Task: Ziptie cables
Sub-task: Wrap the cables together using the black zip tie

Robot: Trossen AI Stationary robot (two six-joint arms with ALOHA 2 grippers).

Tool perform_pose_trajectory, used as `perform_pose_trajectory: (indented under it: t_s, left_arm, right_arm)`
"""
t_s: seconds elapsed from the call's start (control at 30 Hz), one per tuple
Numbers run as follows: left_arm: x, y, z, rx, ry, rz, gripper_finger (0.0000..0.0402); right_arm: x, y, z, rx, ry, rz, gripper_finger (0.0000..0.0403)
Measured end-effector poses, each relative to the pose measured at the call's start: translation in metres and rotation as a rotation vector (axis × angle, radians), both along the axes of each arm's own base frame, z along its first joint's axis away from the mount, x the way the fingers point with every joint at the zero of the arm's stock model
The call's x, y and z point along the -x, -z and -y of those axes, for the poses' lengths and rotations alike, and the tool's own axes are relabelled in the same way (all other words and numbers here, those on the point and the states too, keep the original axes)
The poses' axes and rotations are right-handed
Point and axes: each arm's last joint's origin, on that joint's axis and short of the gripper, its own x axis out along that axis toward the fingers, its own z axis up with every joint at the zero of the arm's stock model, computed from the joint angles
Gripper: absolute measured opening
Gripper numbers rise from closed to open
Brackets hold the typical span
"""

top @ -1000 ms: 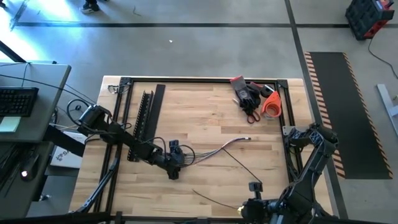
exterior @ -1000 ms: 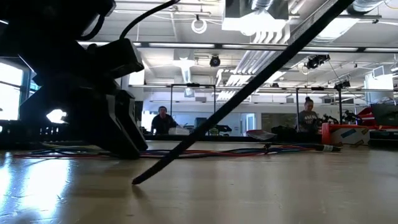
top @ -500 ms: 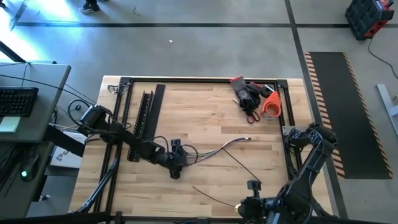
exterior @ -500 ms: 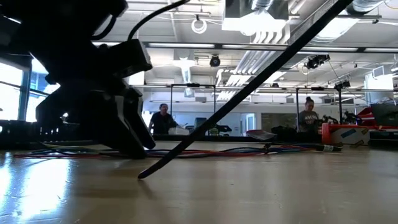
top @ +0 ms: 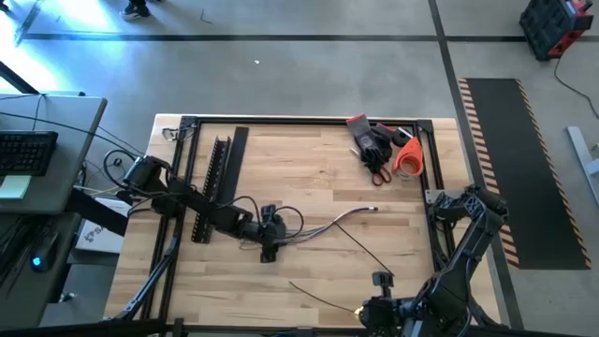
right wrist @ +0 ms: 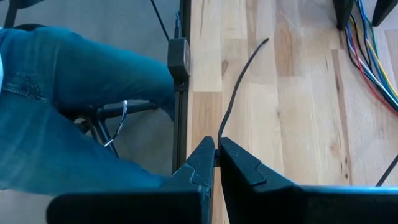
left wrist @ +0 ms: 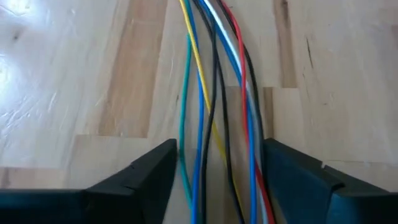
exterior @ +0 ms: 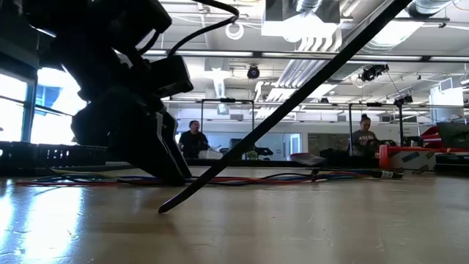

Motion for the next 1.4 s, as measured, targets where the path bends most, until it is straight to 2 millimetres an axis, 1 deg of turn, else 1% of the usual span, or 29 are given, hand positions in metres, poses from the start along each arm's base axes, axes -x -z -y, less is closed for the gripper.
perform_pose_trajectory:
  t_s: [0.07,0.2,0.37,0.43,0.63,0.77,0.87,1.0,1.1,1.27,1.4]
  left_arm:
    - [0.0,0.003,-0.001,0.001,0.002,-0.013,0.0194]
    - [-0.004,0.01,-0.001,0.003,0.012,-0.014,0.0129]
    - [-0.004,0.008,-0.002,0.0,0.005,-0.001,0.0031]
    - [-0.004,0.004,-0.002,0.01,0.009,0.003,0.0009]
    - [-0.003,-0.015,-0.001,0.054,0.005,0.015,0.0004]
    - [-0.002,-0.028,0.0,0.095,0.007,0.048,0.0003]
    - [-0.004,-0.035,0.0,0.109,0.008,0.084,0.0002]
    - [-0.004,-0.039,0.0,0.117,0.009,0.102,0.0002]
    - [-0.004,-0.04,0.002,0.12,0.012,0.108,0.0002]
    - [-0.003,-0.04,0.006,0.123,0.021,0.113,0.0001]
    - [-0.003,-0.041,0.009,0.127,0.027,0.125,0.0001]
  right_arm:
    - [0.0,0.0,0.0,-0.001,0.0,0.0,0.0]
    - [0.0,0.0,0.0,-0.003,-0.002,-0.003,0.0]
    - [0.0,0.001,0.002,-0.023,0.024,-0.03,0.0]
    - [-0.002,0.001,0.004,-0.023,0.044,-0.041,0.0]
    - [-0.011,0.002,0.015,-0.019,0.111,-0.057,0.0]
    - [-0.026,0.004,0.025,-0.016,0.16,-0.058,0.0]
    - [-0.04,0.013,0.033,-0.01,0.195,-0.087,0.0]
    - [-0.059,0.03,0.041,-0.013,0.256,-0.144,0.0]
    - [-0.07,0.04,0.046,-0.011,0.303,-0.162,0.0]
    - [-0.082,0.054,0.05,0.015,0.326,-0.182,0.0]
    - [-0.09,0.062,0.054,0.083,0.295,-0.162,0.0]
